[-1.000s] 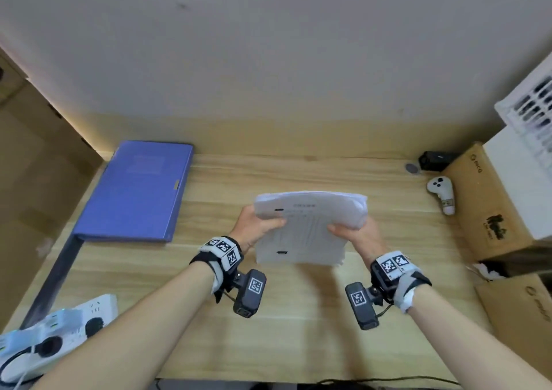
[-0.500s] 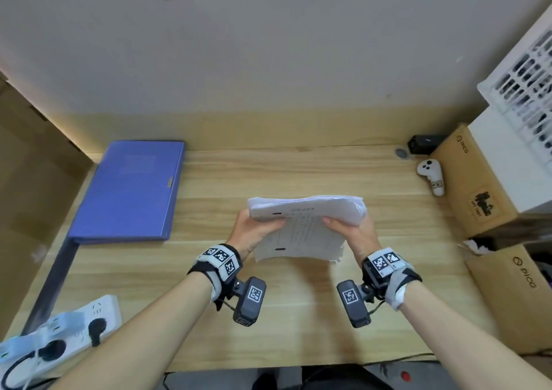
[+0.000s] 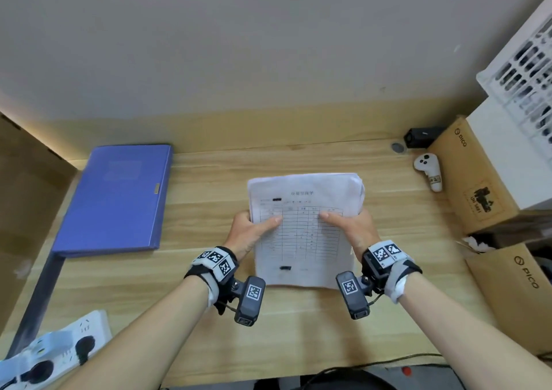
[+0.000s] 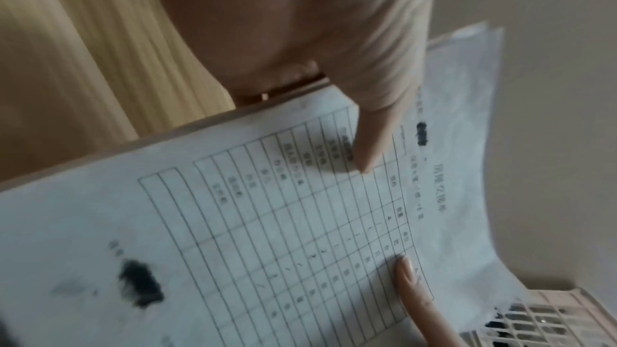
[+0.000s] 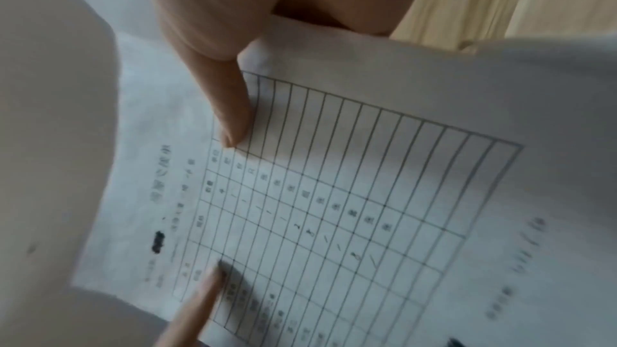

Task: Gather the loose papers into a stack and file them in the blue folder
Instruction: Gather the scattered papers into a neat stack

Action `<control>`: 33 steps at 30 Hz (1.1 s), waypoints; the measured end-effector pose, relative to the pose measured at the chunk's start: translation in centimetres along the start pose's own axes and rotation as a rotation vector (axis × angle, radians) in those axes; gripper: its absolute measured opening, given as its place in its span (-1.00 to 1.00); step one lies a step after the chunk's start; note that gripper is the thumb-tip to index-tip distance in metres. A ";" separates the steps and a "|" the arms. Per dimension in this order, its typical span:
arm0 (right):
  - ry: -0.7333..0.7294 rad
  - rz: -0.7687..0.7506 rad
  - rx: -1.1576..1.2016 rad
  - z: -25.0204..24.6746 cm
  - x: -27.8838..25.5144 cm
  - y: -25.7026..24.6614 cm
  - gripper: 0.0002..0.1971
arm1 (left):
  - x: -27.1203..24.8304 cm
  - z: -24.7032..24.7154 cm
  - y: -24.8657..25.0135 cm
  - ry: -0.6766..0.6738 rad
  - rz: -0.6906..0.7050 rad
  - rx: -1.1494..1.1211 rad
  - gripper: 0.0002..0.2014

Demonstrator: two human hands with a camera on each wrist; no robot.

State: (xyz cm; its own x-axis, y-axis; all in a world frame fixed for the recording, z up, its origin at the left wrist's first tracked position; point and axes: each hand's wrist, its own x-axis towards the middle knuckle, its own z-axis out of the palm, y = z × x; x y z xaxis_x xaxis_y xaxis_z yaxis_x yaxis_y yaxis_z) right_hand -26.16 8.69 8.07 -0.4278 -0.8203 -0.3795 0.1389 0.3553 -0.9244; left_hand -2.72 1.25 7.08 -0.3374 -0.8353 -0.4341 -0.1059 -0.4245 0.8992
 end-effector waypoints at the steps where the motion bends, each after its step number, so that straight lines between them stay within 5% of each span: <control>1: 0.024 0.033 -0.004 -0.3 0.8 -0.1 -0.64 | 0.8 0.1 -0.3 -0.006 -0.035 0.036 -0.72; 10: 0.013 0.278 -0.292 -3.6 10.0 3.2 -0.70 | 6.7 3.2 -5.2 0.080 -0.303 0.280 -0.78; 15: -0.011 0.234 -0.516 -5.1 14.5 5.2 -0.86 | 9.1 5.3 -6.7 0.116 -0.388 0.318 -0.79; 28: -0.017 0.153 -0.905 -7.1 17.3 6.9 -0.70 | 11.1 8.3 -6.8 0.166 -0.415 0.452 -0.85; 33: 0.030 0.152 -0.866 -6.8 17.1 6.4 -0.63 | 10.9 7.2 -6.6 0.223 -0.452 0.572 -0.88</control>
State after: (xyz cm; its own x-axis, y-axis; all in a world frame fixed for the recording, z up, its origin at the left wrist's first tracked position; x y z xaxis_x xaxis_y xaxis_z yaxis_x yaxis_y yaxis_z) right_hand -38.69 0.00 -4.08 -0.4849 -0.7284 -0.4840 -0.5250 0.6850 -0.5051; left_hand -12.47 -2.56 -3.16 0.0439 -0.7000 -0.7128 -0.6774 -0.5452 0.4937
